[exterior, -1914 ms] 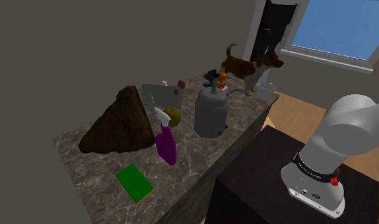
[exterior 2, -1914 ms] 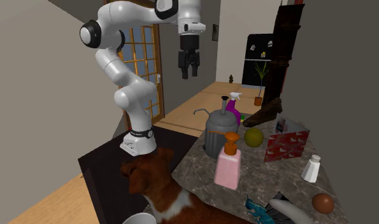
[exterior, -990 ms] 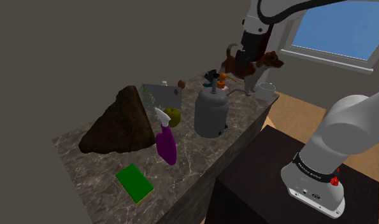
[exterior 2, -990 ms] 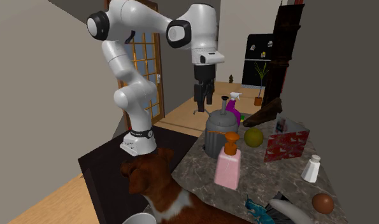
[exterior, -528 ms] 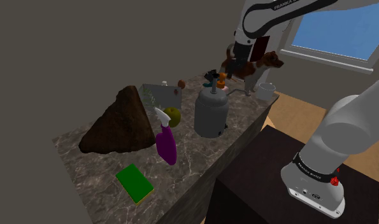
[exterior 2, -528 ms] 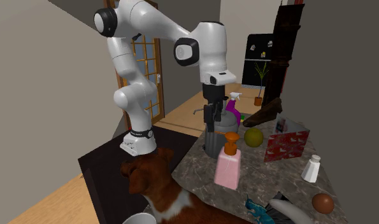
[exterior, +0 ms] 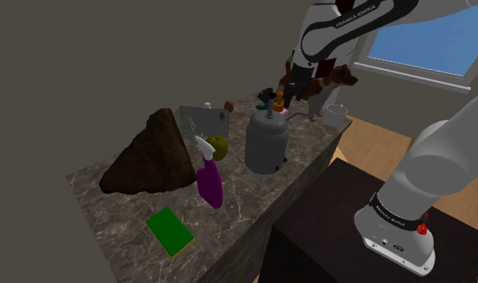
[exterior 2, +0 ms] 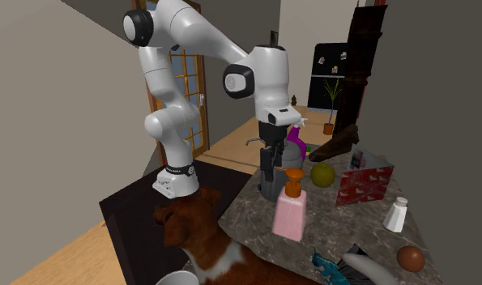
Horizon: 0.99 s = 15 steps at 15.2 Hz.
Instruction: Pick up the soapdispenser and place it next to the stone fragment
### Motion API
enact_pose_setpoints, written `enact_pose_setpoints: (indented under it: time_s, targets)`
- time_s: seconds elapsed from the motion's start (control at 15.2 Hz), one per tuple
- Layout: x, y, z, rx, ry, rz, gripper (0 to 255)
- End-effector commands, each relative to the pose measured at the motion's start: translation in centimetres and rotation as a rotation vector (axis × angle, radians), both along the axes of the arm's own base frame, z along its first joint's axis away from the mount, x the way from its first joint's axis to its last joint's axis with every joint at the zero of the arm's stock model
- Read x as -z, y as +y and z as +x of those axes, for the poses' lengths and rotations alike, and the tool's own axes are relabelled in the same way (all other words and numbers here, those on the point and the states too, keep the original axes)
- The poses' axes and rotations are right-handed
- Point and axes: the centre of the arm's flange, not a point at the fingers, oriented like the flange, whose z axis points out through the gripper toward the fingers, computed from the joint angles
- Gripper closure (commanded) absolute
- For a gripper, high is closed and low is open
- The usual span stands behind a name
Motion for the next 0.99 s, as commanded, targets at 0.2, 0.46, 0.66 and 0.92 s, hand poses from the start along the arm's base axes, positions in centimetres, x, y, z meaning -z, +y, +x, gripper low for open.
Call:
enact_pose_setpoints:
  time_s: [0.2, 0.46, 0.66, 0.92]
  targets:
    - [0.16, -0.03, 0.02, 0.0, -0.001, 0.0, 0]
    - [0.16, -0.03, 0.02, 0.0, -0.001, 0.0, 255]
    - [0.16, -0.03, 0.02, 0.0, -0.001, 0.0, 255]
    - [0.15, -0.04, 0.02, 0.0, -0.001, 0.0, 255]
